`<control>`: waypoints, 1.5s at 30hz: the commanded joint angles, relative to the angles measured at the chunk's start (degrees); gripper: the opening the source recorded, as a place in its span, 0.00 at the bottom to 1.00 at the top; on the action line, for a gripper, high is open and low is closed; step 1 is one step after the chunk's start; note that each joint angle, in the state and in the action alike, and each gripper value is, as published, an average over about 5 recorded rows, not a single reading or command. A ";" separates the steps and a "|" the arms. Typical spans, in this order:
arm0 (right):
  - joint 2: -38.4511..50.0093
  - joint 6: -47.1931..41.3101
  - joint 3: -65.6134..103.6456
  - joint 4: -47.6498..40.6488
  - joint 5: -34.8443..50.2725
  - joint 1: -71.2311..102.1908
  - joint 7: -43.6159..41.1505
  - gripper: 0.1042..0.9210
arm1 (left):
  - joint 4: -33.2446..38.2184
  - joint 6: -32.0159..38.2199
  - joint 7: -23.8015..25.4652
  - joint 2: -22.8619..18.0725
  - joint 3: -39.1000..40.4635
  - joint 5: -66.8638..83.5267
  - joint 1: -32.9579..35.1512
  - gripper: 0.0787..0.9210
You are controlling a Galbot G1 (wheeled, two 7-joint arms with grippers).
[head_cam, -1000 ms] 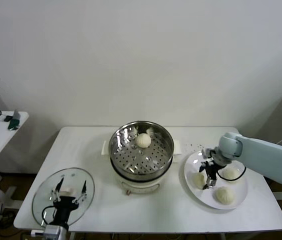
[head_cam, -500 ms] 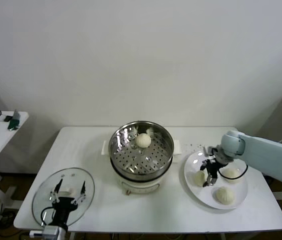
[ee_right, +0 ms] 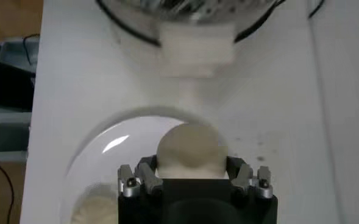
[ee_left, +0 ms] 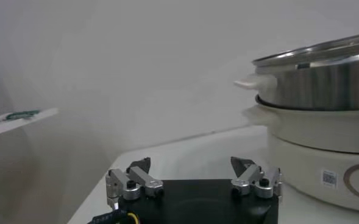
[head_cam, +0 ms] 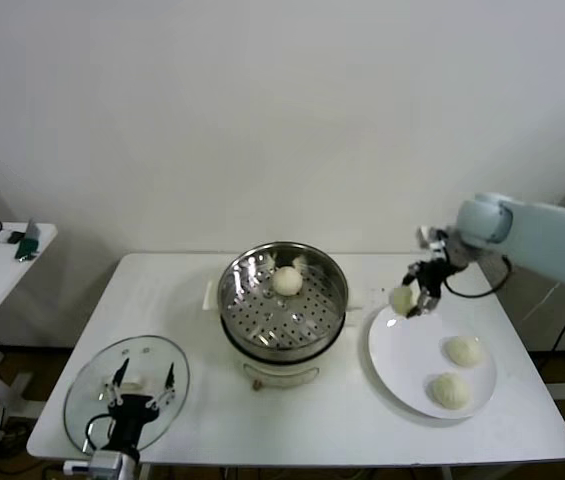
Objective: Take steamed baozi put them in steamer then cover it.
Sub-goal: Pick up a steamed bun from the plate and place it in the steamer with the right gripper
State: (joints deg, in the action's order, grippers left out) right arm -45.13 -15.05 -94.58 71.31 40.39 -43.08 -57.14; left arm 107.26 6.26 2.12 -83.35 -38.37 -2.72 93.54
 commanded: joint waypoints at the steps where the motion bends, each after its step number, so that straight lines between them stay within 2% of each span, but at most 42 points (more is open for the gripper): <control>1: -10.51 0.13 -10.00 -0.73 16.24 -18.86 -1.42 0.75 | 0.12 -0.14 -0.05 0.05 0.81 -0.04 -0.26 0.88; 12: -28.09 -2.33 -4.18 -5.94 20.71 -9.19 0.96 0.75 | 1.37 0.25 -0.32 0.01 0.25 0.42 1.55 0.88; 20: -36.28 -2.59 -3.72 -11.71 19.93 -3.10 1.29 0.76 | 2.15 0.64 -0.38 -0.04 1.16 0.29 2.56 0.88; 33: -43.79 -3.24 -1.80 -18.35 16.36 6.26 1.88 0.76 | 1.70 0.45 -0.16 0.78 1.23 0.47 2.39 0.88; 45: -44.22 -3.14 -1.67 -18.55 13.91 8.16 2.31 0.77 | 1.55 0.33 -0.24 1.05 1.05 0.51 2.16 0.88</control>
State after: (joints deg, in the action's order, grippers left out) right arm -86.78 -18.19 -96.46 54.23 55.62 -37.28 -54.92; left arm 108.94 6.63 1.93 -82.34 -37.24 -2.18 95.50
